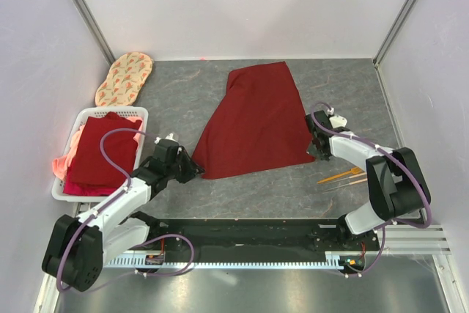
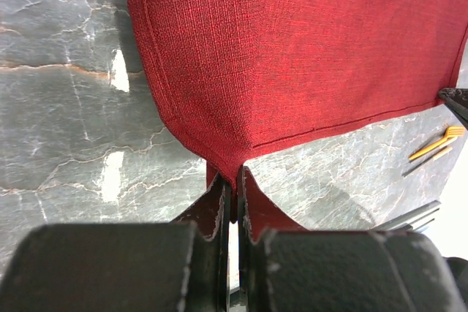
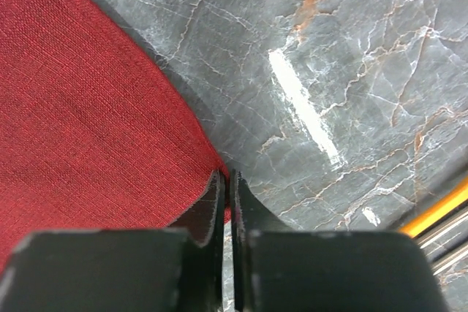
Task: Fold the napkin into a case and place the utensils inside
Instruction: Pick up the crumpled napkin from the center of the board.
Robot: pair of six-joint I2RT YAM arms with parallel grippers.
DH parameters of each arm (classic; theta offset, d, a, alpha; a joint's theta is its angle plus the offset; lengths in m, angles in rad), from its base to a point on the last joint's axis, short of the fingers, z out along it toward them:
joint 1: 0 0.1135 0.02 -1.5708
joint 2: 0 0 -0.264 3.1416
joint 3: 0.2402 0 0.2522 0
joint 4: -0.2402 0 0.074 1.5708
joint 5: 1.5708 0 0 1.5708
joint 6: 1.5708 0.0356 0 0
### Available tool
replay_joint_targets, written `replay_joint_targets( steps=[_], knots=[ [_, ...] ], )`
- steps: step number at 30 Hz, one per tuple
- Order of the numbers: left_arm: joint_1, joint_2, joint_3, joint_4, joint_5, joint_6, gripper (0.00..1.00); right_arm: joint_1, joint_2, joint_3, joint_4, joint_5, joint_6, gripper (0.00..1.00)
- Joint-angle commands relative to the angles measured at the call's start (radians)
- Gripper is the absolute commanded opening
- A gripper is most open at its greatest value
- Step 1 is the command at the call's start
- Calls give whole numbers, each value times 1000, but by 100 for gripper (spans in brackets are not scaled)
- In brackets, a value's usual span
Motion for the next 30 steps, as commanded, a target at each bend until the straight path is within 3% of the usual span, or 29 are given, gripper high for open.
replay_joint_targets(
  steps=[1, 4, 7, 17, 30],
  knots=[
    [11, -54, 41, -89, -49, 4, 11, -1, -29, -63, 26, -20, 6, 0],
    [16, -89, 73, -158, -70, 10, 46, -1, -95, -80, 17, -9, -24, 0],
    [21, -106, 99, -248, -101, 9, 58, -1, -158, -78, -9, -2, -60, 0],
    [21, 4, 200, -431, -260, -20, 55, -1, -246, -60, -34, -9, -98, 0],
    [21, 113, 139, -339, -250, -108, 55, -2, -244, -68, -16, -28, -118, 0]
  ],
)
